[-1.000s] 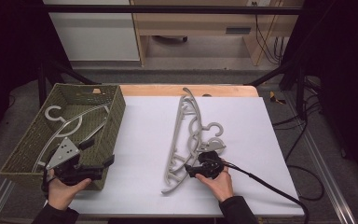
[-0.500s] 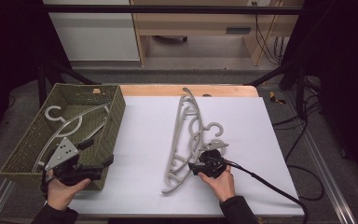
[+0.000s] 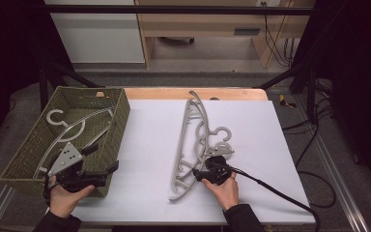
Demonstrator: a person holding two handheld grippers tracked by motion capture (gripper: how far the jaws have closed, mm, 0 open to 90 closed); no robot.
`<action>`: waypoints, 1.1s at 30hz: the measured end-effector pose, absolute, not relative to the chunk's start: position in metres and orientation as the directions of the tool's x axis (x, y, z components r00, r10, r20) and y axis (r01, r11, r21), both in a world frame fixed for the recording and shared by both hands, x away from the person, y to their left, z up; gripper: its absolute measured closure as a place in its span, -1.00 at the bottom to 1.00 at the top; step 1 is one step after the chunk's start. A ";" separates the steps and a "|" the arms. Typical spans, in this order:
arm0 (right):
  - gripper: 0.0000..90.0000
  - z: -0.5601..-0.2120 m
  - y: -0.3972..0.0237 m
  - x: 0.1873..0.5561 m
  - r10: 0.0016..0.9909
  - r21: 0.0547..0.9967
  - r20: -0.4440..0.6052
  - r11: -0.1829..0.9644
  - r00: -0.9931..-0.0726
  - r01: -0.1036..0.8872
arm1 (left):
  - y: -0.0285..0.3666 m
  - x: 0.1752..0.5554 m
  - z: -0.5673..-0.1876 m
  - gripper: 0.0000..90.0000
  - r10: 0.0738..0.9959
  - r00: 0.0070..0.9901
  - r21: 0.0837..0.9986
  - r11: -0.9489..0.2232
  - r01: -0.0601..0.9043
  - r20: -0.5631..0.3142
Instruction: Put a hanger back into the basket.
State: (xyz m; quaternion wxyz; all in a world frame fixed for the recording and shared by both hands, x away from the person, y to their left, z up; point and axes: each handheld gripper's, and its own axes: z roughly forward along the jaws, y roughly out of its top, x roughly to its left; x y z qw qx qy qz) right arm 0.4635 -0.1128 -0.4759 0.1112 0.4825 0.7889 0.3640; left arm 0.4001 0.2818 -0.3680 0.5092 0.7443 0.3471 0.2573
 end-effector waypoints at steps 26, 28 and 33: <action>-0.04 -0.464 -0.113 0.461 0.806 0.722 0.308 0.148 -0.506 0.676 | 0.283 0.400 -0.368 -0.80 0.781 0.623 0.935 -0.242 0.258 0.031; -0.06 -0.465 -0.112 0.461 0.801 0.722 0.320 0.139 -0.506 0.677 | 0.283 0.401 -0.368 -0.80 0.781 0.623 0.935 -0.244 0.258 0.032; -0.06 -0.468 -0.109 0.460 0.812 0.723 0.293 0.158 -0.505 0.672 | 0.283 0.400 -0.368 -0.80 0.780 0.625 0.935 -0.243 0.257 0.031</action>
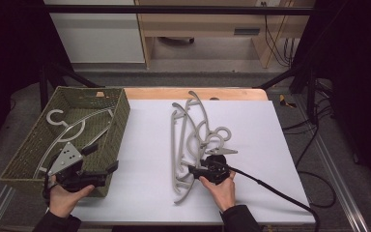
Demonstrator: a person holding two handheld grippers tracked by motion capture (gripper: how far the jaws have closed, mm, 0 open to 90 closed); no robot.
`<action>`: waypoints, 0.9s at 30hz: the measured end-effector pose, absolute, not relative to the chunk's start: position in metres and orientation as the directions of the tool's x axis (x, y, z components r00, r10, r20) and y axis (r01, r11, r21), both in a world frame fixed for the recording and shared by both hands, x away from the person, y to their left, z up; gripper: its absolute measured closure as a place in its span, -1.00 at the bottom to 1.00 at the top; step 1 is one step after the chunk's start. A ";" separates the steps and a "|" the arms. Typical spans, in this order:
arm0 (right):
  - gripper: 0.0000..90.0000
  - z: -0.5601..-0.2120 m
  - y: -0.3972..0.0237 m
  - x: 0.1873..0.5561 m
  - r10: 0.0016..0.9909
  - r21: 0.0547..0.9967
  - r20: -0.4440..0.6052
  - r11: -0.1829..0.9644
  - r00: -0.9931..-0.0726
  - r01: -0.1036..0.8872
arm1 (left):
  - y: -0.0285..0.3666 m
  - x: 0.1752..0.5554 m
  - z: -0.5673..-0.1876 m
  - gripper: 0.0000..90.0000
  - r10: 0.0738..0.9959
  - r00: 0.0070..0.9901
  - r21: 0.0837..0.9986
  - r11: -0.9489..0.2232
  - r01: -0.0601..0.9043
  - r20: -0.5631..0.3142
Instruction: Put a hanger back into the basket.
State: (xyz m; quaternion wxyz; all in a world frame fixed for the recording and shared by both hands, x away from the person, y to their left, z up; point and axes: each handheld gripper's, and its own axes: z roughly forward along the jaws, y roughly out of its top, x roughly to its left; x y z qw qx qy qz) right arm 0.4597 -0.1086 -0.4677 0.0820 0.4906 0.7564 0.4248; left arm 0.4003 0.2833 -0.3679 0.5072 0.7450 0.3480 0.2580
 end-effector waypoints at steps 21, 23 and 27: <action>0.66 -0.467 -0.110 0.460 0.807 0.680 0.320 0.170 -0.497 0.713 | 0.281 0.401 -0.370 -0.80 0.778 0.627 0.931 -0.252 0.262 0.034; 0.78 -0.463 -0.111 0.459 0.795 0.691 0.325 0.170 -0.512 0.703 | 0.281 0.401 -0.370 -0.80 0.778 0.628 0.931 -0.254 0.263 0.035; 0.69 -0.462 -0.112 0.459 0.793 0.691 0.318 0.182 -0.520 0.700 | 0.281 0.401 -0.370 -0.80 0.777 0.628 0.930 -0.256 0.263 0.036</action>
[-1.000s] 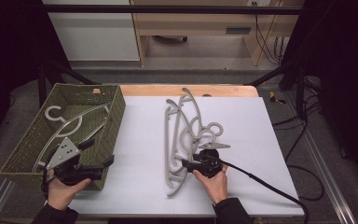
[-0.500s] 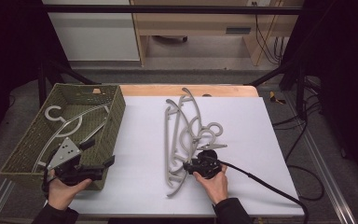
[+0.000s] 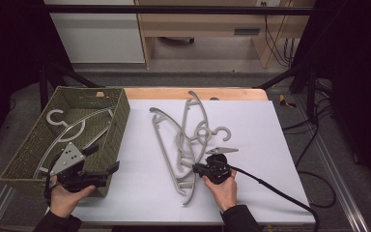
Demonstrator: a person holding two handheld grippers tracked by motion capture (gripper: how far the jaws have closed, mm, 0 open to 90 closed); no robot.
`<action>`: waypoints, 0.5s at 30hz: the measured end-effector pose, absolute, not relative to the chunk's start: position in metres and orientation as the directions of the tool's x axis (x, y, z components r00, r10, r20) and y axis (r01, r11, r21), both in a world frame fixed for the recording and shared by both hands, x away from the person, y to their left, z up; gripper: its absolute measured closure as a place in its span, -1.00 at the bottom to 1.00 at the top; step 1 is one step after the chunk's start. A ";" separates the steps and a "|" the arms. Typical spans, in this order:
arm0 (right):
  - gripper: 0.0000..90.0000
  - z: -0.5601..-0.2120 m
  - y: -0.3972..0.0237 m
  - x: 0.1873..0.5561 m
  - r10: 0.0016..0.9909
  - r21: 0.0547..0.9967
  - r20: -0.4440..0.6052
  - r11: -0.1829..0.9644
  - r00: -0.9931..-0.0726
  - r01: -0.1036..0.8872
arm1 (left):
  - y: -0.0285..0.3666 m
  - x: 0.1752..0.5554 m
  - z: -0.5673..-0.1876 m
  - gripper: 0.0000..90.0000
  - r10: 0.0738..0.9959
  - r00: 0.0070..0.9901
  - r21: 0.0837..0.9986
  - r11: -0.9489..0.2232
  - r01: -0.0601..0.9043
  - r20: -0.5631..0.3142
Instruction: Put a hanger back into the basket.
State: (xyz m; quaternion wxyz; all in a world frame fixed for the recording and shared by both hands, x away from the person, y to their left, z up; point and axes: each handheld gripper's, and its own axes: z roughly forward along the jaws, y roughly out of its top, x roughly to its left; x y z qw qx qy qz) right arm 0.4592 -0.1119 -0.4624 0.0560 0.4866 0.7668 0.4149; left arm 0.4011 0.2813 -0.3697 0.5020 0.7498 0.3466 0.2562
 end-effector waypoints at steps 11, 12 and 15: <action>0.21 -0.472 -0.108 0.458 0.790 0.647 0.313 0.229 -0.527 0.727 | 0.281 0.400 -0.369 -0.80 0.776 0.630 0.932 -0.254 0.260 0.036; 0.24 -0.473 -0.108 0.458 0.784 0.647 0.313 0.237 -0.536 0.725 | 0.282 0.400 -0.369 -0.80 0.776 0.630 0.932 -0.254 0.259 0.036; 0.38 -0.472 -0.107 0.456 0.763 0.621 0.357 0.238 -0.539 0.747 | 0.281 0.400 -0.369 -0.80 0.776 0.630 0.932 -0.253 0.259 0.035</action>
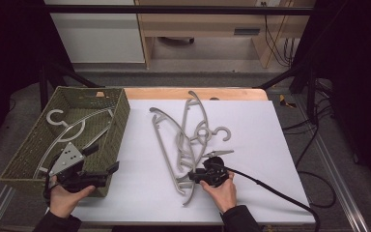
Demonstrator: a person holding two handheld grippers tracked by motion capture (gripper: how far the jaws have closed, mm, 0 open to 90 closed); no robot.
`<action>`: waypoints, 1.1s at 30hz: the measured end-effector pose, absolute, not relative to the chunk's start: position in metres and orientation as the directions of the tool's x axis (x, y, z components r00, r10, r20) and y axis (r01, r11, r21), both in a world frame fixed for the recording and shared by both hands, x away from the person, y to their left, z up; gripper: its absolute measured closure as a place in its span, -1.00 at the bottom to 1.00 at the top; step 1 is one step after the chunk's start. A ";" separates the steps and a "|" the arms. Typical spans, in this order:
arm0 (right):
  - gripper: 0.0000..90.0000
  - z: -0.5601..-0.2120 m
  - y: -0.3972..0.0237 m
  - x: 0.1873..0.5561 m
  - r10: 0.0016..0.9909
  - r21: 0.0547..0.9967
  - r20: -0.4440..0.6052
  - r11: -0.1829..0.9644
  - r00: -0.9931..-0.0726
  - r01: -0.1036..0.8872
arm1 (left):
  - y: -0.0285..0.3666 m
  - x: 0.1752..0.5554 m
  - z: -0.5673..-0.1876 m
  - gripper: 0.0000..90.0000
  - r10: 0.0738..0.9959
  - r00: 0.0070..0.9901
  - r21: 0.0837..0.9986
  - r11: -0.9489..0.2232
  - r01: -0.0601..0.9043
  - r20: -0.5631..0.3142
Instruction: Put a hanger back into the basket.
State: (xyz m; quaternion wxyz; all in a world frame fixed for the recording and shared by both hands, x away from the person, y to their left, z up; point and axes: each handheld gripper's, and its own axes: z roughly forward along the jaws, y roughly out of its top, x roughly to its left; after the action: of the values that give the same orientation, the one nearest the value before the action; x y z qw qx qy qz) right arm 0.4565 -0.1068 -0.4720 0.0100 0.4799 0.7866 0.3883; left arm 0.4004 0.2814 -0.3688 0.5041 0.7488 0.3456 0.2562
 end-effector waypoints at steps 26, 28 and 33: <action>0.78 -0.444 -0.123 0.454 0.783 0.637 0.347 0.207 -0.516 0.743 | 0.282 0.400 -0.368 -0.80 0.778 0.627 0.933 -0.250 0.259 0.034; 0.79 -0.438 -0.127 0.454 0.781 0.643 0.342 0.211 -0.523 0.736 | 0.282 0.400 -0.368 -0.80 0.778 0.628 0.933 -0.251 0.259 0.035; 0.82 -0.426 -0.143 0.452 0.789 0.651 0.305 0.235 -0.533 0.721 | 0.282 0.400 -0.368 -0.80 0.775 0.631 0.932 -0.255 0.259 0.037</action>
State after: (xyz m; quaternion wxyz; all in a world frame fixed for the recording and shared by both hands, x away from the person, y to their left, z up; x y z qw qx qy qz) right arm 0.4523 -0.1426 -0.4259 0.0439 0.4813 0.7847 0.3882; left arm 0.3998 0.2815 -0.3681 0.5037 0.7496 0.3447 0.2561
